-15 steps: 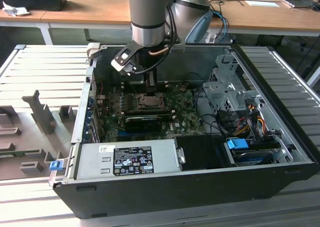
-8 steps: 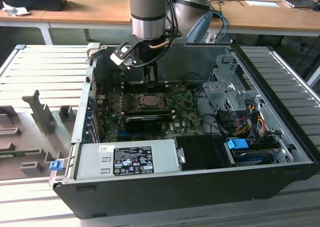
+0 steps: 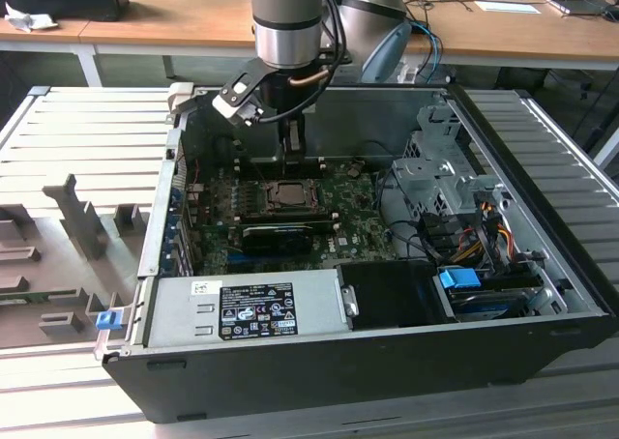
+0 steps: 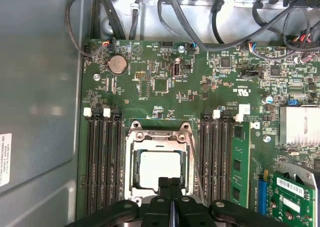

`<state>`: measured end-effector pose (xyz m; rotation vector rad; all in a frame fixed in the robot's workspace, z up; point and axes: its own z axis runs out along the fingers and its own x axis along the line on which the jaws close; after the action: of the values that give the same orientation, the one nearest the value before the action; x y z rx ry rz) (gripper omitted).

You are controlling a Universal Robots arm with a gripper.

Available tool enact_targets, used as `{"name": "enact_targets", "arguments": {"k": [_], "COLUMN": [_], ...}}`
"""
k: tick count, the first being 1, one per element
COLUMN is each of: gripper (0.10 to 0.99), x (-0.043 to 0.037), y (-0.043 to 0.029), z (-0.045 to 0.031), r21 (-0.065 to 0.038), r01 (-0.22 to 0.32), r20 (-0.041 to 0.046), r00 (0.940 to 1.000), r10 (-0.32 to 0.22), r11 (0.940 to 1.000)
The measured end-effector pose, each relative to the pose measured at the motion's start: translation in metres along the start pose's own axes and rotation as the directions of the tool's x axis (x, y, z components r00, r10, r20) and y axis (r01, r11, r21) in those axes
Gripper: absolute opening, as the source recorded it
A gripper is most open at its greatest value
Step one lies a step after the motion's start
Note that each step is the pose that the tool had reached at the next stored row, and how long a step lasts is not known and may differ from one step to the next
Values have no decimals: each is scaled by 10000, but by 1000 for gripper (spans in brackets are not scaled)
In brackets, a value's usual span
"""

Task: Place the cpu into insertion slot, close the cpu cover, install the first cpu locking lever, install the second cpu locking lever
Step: 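Install the first cpu locking lever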

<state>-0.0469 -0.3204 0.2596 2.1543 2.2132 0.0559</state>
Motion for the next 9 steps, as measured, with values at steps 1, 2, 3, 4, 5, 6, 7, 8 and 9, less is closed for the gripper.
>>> {"name": "enact_targets", "arguments": {"k": [1, 2, 3, 4, 5, 6, 7, 8, 9], "gripper": [106, 106, 106, 106, 106, 106, 106, 106, 106], "x": [0, 0, 0, 0, 0, 0, 0, 0, 0], "y": [0, 0, 0, 0, 0, 0, 0, 0, 0], "z": [-5, -7, -8, -8, -8, -8, -8, -8, -8], "r21": [1, 10, 14, 21, 21, 18, 16, 15, 14], "r01": [0, -2, -2, 65, 270, 479, 616, 685, 749], "r20": [0, -2, -2, -3, -9, -18, -25, -29, -33], "r00": [10000, 10000, 10000, 10000, 9996, 9989, 9981, 9976, 9972], "r10": [0, 2, 2, -65, -270, -479, -616, -685, -749], "r11": [10000, 10000, 10000, 10000, 9996, 9989, 9981, 9976, 9972]}}
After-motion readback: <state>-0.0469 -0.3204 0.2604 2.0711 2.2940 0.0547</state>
